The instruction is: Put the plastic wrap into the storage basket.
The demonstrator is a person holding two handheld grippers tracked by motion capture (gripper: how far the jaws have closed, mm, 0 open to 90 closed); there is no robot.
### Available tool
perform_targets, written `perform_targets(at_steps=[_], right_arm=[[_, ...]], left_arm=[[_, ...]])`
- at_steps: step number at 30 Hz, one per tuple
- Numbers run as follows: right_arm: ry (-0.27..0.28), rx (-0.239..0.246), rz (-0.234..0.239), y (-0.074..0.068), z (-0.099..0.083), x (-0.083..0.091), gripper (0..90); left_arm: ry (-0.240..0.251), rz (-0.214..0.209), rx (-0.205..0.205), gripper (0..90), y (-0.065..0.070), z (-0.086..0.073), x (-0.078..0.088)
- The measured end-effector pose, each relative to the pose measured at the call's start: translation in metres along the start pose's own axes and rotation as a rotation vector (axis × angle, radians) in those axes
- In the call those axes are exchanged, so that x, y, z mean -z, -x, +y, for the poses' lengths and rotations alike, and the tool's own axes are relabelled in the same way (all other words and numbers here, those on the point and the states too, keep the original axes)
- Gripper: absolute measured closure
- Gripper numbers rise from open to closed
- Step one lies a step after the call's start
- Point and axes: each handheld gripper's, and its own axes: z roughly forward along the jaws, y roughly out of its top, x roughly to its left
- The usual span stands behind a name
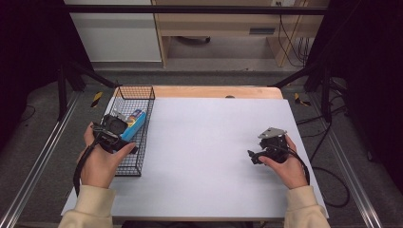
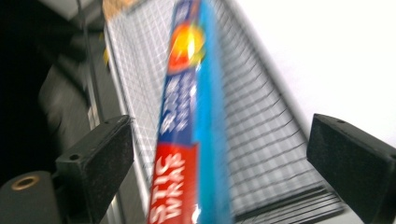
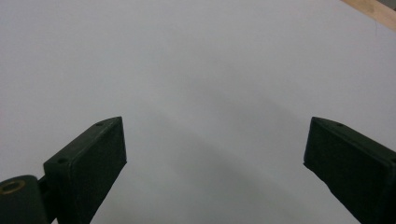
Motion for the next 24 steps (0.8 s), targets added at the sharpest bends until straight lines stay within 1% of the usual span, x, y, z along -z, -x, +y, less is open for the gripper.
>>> perform_targets(at_steps=[1, 2, 3, 4, 5, 6, 7, 9, 11, 12, 13, 14, 15, 17, 19, 20, 21, 22, 23, 24], right_arm=[[-0.001, 0.002, -0.009, -0.001, 0.0, 0.002, 5.8], [-0.001, 0.002, -0.009, -0.001, 0.0, 0.002, 5.8], [0.003, 0.0, -0.017, -0.002, 0.0, 0.003, 5.8], [0.009, -0.002, -0.025, -0.004, 0.0, 0.006, 5.7], [0.009, -0.002, -0.025, -0.004, 0.0, 0.006, 5.7], [0.018, -0.009, -0.031, -0.006, 0.0, 0.008, 5.5], [0.024, -0.01, -0.034, -0.007, 0.0, 0.01, 5.5], [0.029, -0.012, -0.037, -0.008, -0.001, 0.011, 5.4], [0.035, -0.015, -0.035, -0.011, -0.002, 0.013, 5.1], [0.039, -0.015, -0.038, -0.011, -0.003, 0.014, 5.1], [0.041, -0.016, -0.039, -0.013, -0.004, 0.015, 5.1], [0.044, -0.018, -0.047, -0.014, -0.006, 0.016, 5.1], [0.047, -0.019, -0.046, -0.014, -0.007, 0.017, 5.0], [0.046, -0.022, -0.047, -0.015, -0.007, 0.018, 4.9], [0.05, -0.027, -0.058, -0.016, -0.01, 0.02, 4.9], [0.053, -0.026, -0.062, -0.016, -0.011, 0.021, 4.9], [0.056, -0.034, -0.067, -0.017, -0.012, 0.023, 4.9], [0.061, -0.032, -0.066, -0.017, -0.013, 0.024, 4.9], [0.061, -0.032, -0.066, -0.017, -0.013, 0.024, 4.9], [0.059, -0.04, -0.073, -0.018, -0.014, 0.025, 4.9]], left_arm=[[0.035, -0.022, 0.009, 6.4, 0.002, 0.001, 0.004], [0.067, -0.046, 0.005, 6.4, 0.004, 0.001, 0.008], [0.108, -0.08, 0.002, 5.9, 0.007, 0.002, 0.013], [0.133, -0.102, -0.002, 5.7, 0.009, 0.003, 0.017], [0.148, -0.116, -0.011, 5.7, 0.011, 0.004, 0.019], [0.181, -0.147, -0.029, 5.3, 0.016, 0.006, 0.023], [0.181, -0.147, -0.029, 5.2, 0.016, 0.006, 0.023], [0.213, -0.17, -0.043, 4.9, 0.021, 0.008, 0.026], [0.235, -0.194, -0.057, 4.6, 0.024, 0.01, 0.027], [0.252, -0.214, -0.065, 4.6, 0.027, 0.011, 0.028], [0.258, -0.227, -0.071, 4.6, 0.029, 0.012, 0.028], [0.272, -0.243, -0.09, 4.6, 0.034, 0.014, 0.028], [0.272, -0.243, -0.09, 4.6, 0.034, 0.014, 0.028], [0.28, -0.252, -0.106, 4.6, 0.04, 0.015, 0.029], [0.28, -0.254, -0.121, 5.1, 0.044, 0.017, 0.028], [0.289, -0.262, -0.129, 5.1, 0.049, 0.018, 0.026], [0.289, -0.262, -0.129, 5.1, 0.049, 0.018, 0.026], [0.292, -0.272, -0.138, 5.1, 0.052, 0.019, 0.026], [0.292, -0.272, -0.138, 5.0, 0.052, 0.019, 0.026], [0.301, -0.276, -0.145, 5.0, 0.054, 0.02, 0.025]])
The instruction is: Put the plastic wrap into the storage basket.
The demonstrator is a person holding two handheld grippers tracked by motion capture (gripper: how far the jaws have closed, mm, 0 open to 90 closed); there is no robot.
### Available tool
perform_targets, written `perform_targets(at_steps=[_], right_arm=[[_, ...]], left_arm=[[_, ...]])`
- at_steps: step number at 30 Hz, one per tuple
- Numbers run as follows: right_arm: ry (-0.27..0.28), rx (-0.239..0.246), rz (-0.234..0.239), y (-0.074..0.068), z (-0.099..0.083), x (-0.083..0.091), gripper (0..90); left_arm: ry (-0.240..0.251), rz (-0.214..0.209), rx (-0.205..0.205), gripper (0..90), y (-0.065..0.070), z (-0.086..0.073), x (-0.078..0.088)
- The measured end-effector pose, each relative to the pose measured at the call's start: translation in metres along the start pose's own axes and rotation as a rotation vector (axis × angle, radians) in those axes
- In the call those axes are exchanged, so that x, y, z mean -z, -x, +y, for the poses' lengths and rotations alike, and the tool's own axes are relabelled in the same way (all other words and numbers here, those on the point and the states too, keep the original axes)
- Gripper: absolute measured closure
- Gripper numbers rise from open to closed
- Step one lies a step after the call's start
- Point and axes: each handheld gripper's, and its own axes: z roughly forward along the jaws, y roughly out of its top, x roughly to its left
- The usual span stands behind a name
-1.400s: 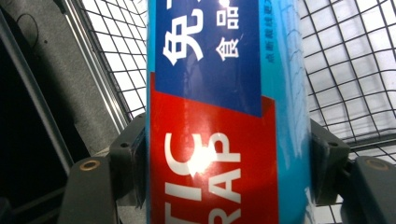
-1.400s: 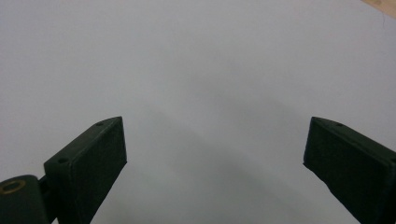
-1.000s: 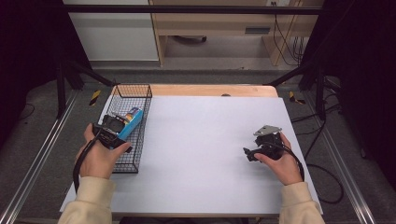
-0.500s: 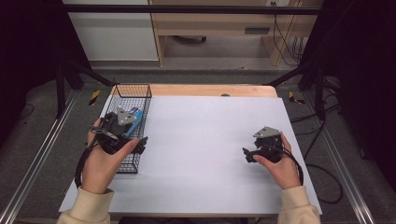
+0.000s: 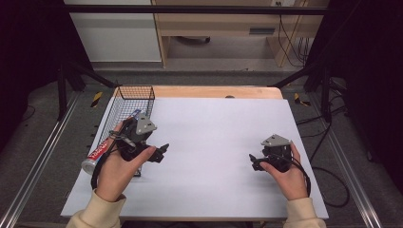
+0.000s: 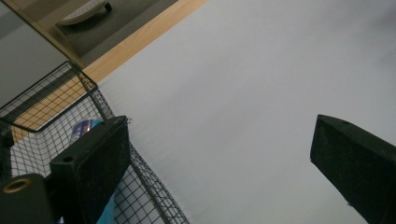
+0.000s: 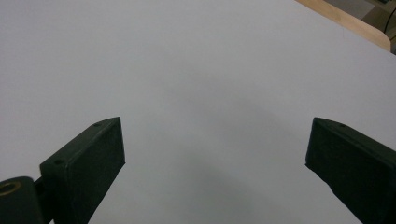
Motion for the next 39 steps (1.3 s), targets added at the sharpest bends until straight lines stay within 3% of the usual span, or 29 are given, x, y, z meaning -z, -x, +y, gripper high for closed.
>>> perform_targets(at_steps=[6, 19, 28, 34, 39], right_arm=[[0.007, -0.008, -0.018, 0.0, -0.007, 0.006, 4.9], [0.002, -0.027, -0.057, 0.003, -0.022, 0.017, 4.8], [-0.01, -0.038, -0.059, 0.004, -0.027, 0.018, 4.9], [-0.015, -0.035, -0.063, 0.005, -0.028, 0.019, 4.9], [-0.017, -0.034, -0.062, 0.006, -0.03, 0.018, 4.9]], left_arm=[[0.021, -0.053, -0.033, 4.9, 0.011, 0.003, -0.008], [0.048, -0.112, -0.061, 4.9, 0.027, -0.005, -0.03], [-0.005, -0.103, -0.143, 5.1, 0.043, -0.014, -0.06], [-0.029, -0.13, -0.159, 5.2, 0.05, -0.02, -0.078], [-0.021, -0.14, -0.172, 5.3, 0.053, -0.027, -0.093]])
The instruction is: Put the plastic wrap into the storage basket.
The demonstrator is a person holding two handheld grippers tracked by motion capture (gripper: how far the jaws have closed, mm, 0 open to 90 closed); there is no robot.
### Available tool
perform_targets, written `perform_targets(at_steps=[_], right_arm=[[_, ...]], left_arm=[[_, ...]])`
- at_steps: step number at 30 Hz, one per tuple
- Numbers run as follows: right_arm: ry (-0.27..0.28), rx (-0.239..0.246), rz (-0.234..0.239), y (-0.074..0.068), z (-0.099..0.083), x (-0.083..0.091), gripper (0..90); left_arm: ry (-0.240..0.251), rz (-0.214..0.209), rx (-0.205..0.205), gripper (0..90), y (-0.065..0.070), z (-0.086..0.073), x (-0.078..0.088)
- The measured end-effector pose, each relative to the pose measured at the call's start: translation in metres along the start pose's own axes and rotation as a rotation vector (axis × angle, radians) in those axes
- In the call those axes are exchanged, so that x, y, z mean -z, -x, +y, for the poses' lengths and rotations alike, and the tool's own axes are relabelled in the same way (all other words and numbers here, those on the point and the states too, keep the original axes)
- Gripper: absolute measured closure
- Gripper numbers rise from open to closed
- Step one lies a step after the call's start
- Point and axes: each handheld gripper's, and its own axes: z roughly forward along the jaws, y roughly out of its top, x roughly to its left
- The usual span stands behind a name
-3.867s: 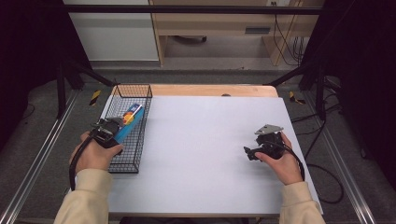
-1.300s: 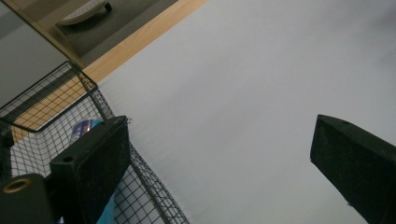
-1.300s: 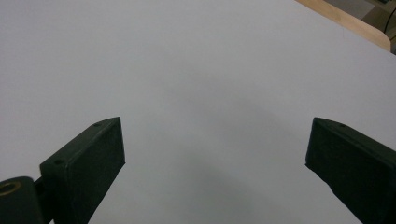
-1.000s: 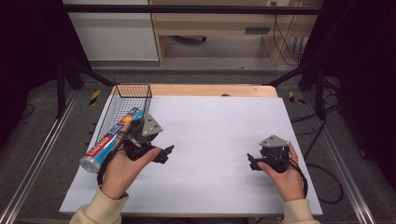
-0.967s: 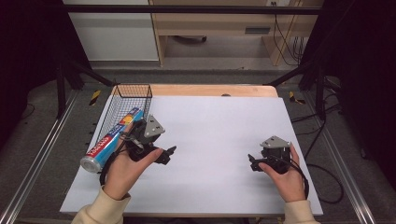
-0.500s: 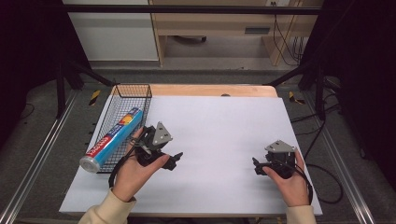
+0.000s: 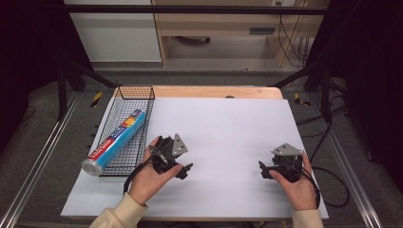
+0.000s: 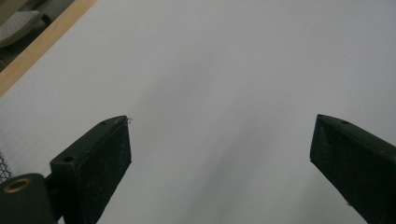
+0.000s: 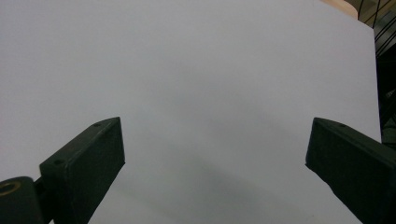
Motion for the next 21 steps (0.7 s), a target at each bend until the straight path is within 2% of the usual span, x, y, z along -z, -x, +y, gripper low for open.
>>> perform_targets(at_steps=[6, 15, 18, 21], right_arm=[[-0.001, 0.003, -0.004, 0.001, -0.001, 0.001, 4.9], [-0.005, -0.001, -0.005, 0.001, -0.002, 0.001, 4.9], [-0.003, 0.004, -0.006, 0.001, -0.002, 0.001, 4.9], [-0.003, 0.001, -0.008, 0.002, -0.003, 0.002, 4.9]], left_arm=[[0.013, -0.006, -0.016, 5.5, 0.0, -0.007, -0.011], [0.051, -0.061, -0.011, 5.4, -0.005, -0.019, -0.021], [0.052, -0.077, -0.026, 5.2, -0.006, -0.022, -0.023], [0.059, -0.1, -0.017, 4.7, -0.008, -0.028, -0.024]])
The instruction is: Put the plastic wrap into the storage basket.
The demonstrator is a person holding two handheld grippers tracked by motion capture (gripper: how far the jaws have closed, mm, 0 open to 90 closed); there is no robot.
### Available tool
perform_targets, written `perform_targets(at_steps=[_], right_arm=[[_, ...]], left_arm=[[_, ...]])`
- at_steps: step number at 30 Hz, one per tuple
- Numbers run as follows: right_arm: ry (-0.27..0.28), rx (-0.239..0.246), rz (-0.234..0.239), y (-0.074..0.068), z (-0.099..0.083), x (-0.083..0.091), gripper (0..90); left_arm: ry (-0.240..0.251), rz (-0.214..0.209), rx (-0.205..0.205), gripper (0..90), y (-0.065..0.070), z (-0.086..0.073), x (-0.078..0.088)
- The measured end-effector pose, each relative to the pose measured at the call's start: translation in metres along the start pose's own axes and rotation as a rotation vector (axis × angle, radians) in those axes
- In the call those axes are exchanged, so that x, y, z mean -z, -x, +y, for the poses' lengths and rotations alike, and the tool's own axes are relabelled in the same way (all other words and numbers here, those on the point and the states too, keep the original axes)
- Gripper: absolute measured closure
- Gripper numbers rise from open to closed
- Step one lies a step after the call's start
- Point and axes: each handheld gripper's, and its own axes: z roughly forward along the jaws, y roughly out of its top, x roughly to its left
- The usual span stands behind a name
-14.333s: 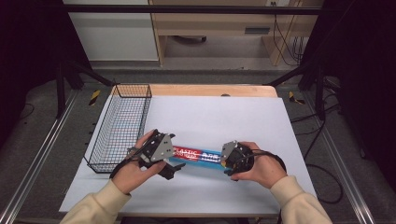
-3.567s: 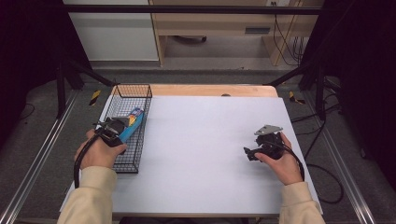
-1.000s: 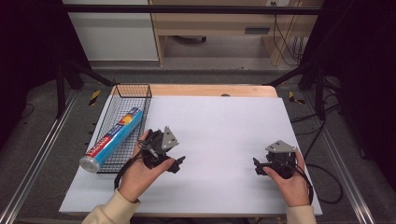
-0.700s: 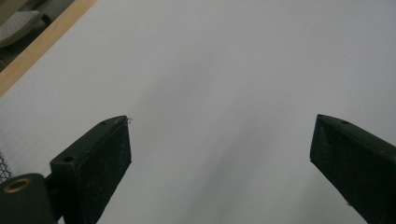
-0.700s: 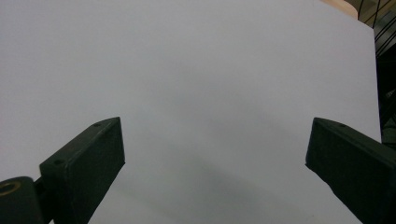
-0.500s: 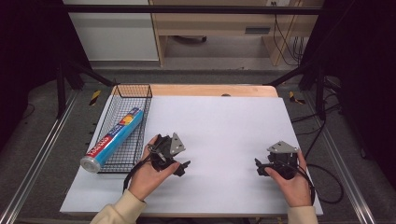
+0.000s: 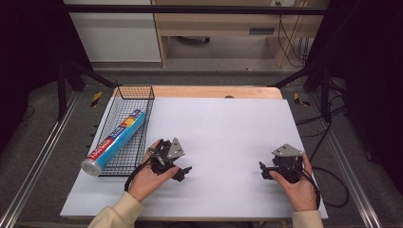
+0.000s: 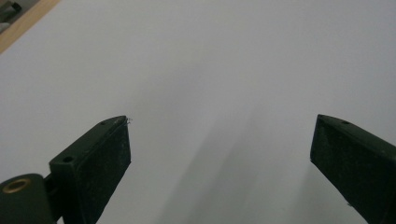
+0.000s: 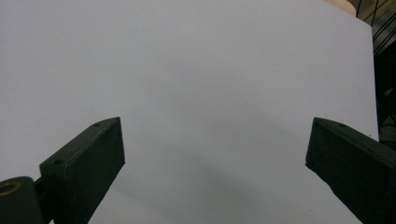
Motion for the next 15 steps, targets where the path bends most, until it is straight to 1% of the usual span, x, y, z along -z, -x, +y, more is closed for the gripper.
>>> perform_targets(at_steps=[1, 2, 3, 4, 5, 6, 7, 8, 9, 10, 11, 12, 13, 14, 15], right_arm=[[0.001, -0.004, 0.002, 0.0, 0.0, 0.0, 4.8], [0.004, -0.005, 0.001, 0.0, 0.0, 0.0, 4.9], [0.004, -0.005, 0.001, 0.0, 0.0, 0.0, 4.9], [0.002, -0.004, 0.001, 0.0, -0.001, 0.0, 4.9], [0.002, -0.004, 0.001, 0.0, -0.001, 0.0, 4.9], [-0.001, -0.005, 0.001, -0.001, -0.001, 0.0, 4.8], [0.001, -0.002, 0.001, -0.001, -0.001, -0.001, 4.9], [0.001, -0.003, 0.004, -0.001, -0.001, -0.001, 4.9], [-0.005, -0.007, 0.01, -0.002, -0.001, -0.002, 4.9], [-0.002, -0.004, 0.012, -0.002, -0.002, -0.003, 4.9], [-0.002, -0.004, 0.012, -0.002, -0.002, -0.003, 4.9], [-0.002, -0.005, 0.011, -0.002, -0.002, -0.003, 4.9], [-0.001, -0.003, 0.015, -0.002, -0.003, -0.003, 4.9], [0.001, -0.005, 0.018, -0.001, -0.003, -0.003, 4.9], [0.006, -0.007, 0.019, -0.001, -0.004, -0.003, 4.8]], left_arm=[[-0.002, 0.001, -0.002, 4.6, -0.001, -0.002, 0.0], [0.001, -0.009, 0.005, 4.2, -0.003, -0.007, -0.001], [0.001, -0.009, 0.005, 4.2, -0.003, -0.007, -0.001], [0.009, -0.007, 0.018, 4.2, -0.005, -0.011, -0.001], [0.009, -0.007, 0.018, 4.2, -0.005, -0.011, -0.001], [0.01, -0.001, 0.027, 4.2, -0.006, -0.012, -0.001], [0.024, -0.003, 0.045, 4.2, -0.006, -0.013, -0.001], [0.025, -0.005, 0.046, 4.2, -0.006, -0.013, -0.002], [0.024, 0.004, 0.041, 4.1, -0.006, -0.015, -0.002], [0.028, 0.014, 0.047, 4.1, -0.006, -0.015, -0.002], [0.028, 0.014, 0.047, 4.2, -0.006, -0.015, -0.002], [0.037, 0.005, 0.061, 4.2, -0.005, -0.016, -0.001], [0.046, -0.004, 0.065, 4.1, -0.005, -0.016, 0.0], [0.054, -0.004, 0.062, 4.1, -0.005, -0.017, 0.002], [0.068, 0.008, 0.063, 4.1, -0.005, -0.018, 0.004]])
